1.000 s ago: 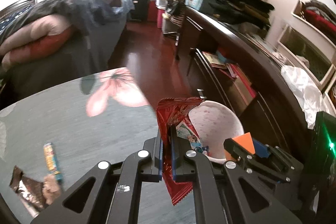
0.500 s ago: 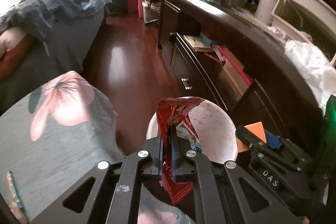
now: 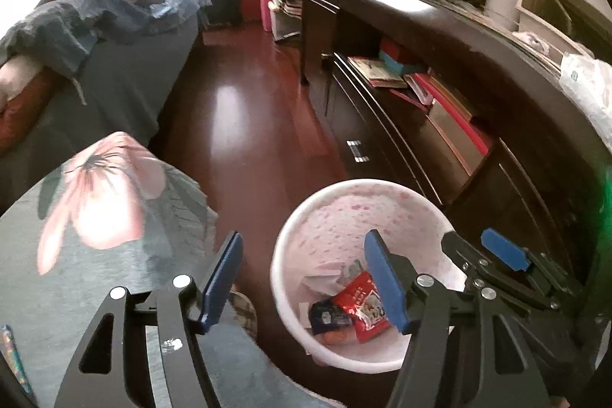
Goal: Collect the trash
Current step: 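Carry both items over the wastebasket and open both grippers to drop them, then return to the table and grasp crumpled tan paper with the left gripper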
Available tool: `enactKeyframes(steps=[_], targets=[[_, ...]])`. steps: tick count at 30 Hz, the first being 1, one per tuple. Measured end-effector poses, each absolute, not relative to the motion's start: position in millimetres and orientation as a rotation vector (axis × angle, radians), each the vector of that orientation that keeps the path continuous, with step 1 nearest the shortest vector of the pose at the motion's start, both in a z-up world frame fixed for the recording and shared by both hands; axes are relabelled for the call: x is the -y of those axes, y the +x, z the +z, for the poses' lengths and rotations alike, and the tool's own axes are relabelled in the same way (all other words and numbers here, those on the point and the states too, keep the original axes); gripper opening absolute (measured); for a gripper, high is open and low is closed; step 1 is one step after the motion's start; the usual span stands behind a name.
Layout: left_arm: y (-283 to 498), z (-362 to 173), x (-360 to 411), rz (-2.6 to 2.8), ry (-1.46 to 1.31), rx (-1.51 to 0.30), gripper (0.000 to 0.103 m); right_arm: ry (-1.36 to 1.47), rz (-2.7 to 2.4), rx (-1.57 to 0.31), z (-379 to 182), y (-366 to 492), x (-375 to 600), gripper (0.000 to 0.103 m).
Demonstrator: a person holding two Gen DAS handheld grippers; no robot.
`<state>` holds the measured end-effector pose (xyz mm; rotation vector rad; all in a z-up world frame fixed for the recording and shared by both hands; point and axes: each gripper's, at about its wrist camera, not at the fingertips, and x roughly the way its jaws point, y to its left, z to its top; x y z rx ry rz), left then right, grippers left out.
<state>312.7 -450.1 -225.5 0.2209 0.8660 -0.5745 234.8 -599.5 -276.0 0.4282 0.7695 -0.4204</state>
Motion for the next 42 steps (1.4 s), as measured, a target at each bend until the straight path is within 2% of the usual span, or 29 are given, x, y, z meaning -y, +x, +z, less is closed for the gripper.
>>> enactKeyframes(steps=[1,3,8,12,16,20,29,31,33,35,37,38,39,42], targets=[[312,-223,444,-0.57,0.213,-0.864,0.068,0.421,-0.42,-0.77,-275,233,596,0.061],[309,-216,435,-0.557,0.189,-0.852,0.078,0.411,-0.415,-0.766,-270,230,588,0.064],[294,-197,407,-0.526,0.166,-0.815,0.079,0.366,-0.389,-0.748,-249,218,557,0.07],[279,-186,375,-0.476,0.149,-0.785,0.086,0.295,-0.338,-0.724,-227,208,517,0.076],[269,-182,332,-0.392,0.135,-0.788,0.086,0.208,-0.26,-0.725,-209,202,472,0.077],[264,-182,281,-0.296,0.086,-0.813,0.088,0.113,-0.173,-0.709,-194,197,420,0.083],[267,-208,189,-0.112,0.002,-0.877,0.088,0.001,-0.071,-0.715,-186,191,349,0.083],[270,-215,183,-0.105,-0.004,-0.893,0.082,-0.009,-0.07,-0.716,-184,191,343,0.083],[273,-225,180,-0.113,-0.004,-0.923,0.058,-0.014,-0.071,-0.714,-181,189,339,0.083],[275,-230,179,-0.1,0.007,-0.93,0.05,-0.015,-0.074,-0.714,-178,189,337,0.083],[274,-231,177,-0.084,0.014,-0.914,0.034,-0.018,-0.073,-0.713,-175,189,333,0.083],[273,-228,172,-0.087,-0.011,-0.909,0.019,-0.019,-0.072,-0.714,-175,190,332,0.083],[272,-226,166,-0.095,-0.035,-0.905,0.013,-0.021,-0.068,-0.716,-174,192,329,0.083],[266,-212,144,-0.109,-0.108,-0.875,0.012,-0.027,-0.036,-0.738,-178,205,311,0.083]])
